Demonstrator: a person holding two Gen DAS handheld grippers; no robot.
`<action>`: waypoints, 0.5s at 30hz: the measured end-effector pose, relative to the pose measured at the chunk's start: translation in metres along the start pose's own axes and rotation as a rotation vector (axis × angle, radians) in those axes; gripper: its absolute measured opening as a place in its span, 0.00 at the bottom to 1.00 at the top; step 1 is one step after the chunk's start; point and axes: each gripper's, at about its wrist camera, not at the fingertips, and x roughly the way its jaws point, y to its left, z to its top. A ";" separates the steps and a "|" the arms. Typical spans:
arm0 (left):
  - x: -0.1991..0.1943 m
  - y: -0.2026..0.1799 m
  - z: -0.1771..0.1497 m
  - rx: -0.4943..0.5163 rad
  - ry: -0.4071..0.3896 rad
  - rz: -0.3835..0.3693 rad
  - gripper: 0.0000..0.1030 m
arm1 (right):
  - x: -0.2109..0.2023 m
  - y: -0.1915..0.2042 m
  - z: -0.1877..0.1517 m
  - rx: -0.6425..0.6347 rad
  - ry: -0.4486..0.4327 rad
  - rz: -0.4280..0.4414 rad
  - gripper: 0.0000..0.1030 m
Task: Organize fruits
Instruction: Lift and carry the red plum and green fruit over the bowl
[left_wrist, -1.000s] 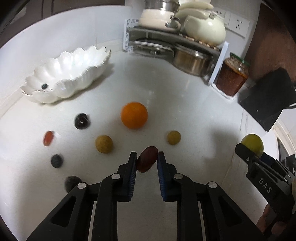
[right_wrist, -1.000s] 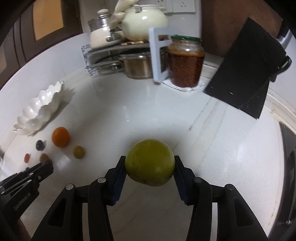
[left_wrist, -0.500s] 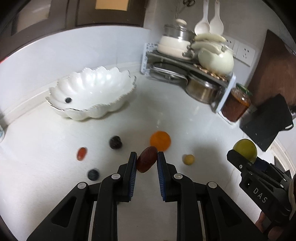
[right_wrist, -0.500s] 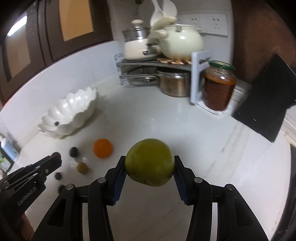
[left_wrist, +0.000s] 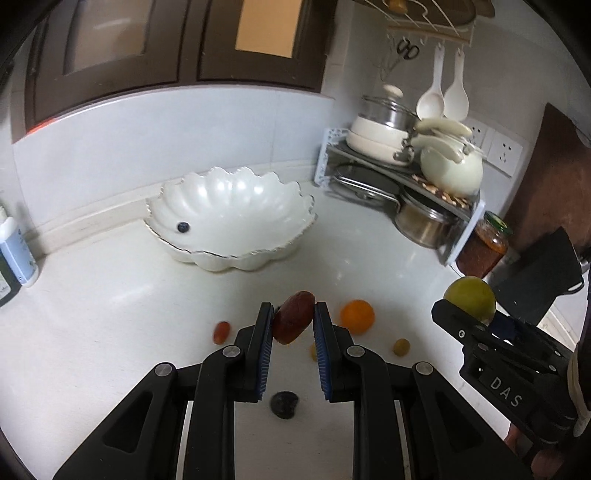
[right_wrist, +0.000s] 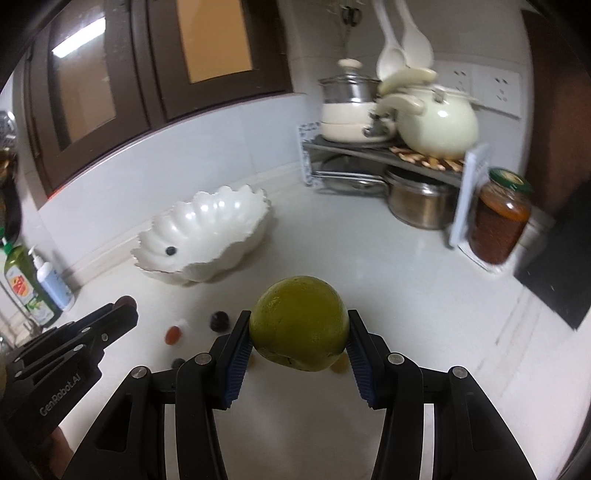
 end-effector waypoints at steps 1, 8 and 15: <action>-0.002 0.002 0.001 0.000 -0.009 0.008 0.22 | 0.001 0.003 0.002 -0.001 -0.001 0.009 0.49; -0.009 0.021 0.011 -0.022 -0.045 0.044 0.22 | 0.009 0.025 0.019 -0.012 -0.008 0.075 0.49; -0.012 0.039 0.028 -0.021 -0.089 0.093 0.22 | 0.016 0.047 0.036 -0.054 -0.029 0.102 0.49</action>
